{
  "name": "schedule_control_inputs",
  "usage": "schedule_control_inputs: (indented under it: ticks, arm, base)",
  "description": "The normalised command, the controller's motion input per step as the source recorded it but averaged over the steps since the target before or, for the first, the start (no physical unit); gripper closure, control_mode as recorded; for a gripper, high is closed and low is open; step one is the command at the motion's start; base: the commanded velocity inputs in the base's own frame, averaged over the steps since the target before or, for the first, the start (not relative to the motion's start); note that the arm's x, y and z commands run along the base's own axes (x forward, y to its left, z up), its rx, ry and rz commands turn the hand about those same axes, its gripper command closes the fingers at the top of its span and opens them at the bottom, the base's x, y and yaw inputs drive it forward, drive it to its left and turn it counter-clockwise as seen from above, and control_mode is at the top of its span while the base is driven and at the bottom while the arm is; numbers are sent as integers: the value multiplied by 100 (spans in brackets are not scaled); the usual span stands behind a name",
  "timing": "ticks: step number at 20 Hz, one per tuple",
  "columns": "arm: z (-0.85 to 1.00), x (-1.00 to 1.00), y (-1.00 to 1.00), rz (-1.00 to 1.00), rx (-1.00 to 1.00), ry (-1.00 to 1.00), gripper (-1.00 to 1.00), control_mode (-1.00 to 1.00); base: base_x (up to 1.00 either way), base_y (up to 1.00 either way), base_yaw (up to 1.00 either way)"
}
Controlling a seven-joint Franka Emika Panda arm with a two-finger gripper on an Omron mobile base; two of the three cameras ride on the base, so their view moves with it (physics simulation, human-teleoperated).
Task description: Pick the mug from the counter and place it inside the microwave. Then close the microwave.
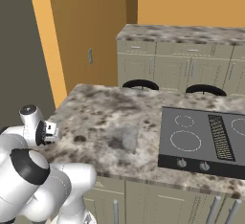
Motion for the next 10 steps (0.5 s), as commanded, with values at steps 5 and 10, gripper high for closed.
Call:
schedule_control_inputs:
  ticks: [5, 10]
  arm:
    - [0, 0, 0, 0, 0, 0, 100, -100]
    - [0, 0, 0, 0, 0, 0, 100, -100]
  base:
    - [0, 0, 0]
    - [0, 0, 0]
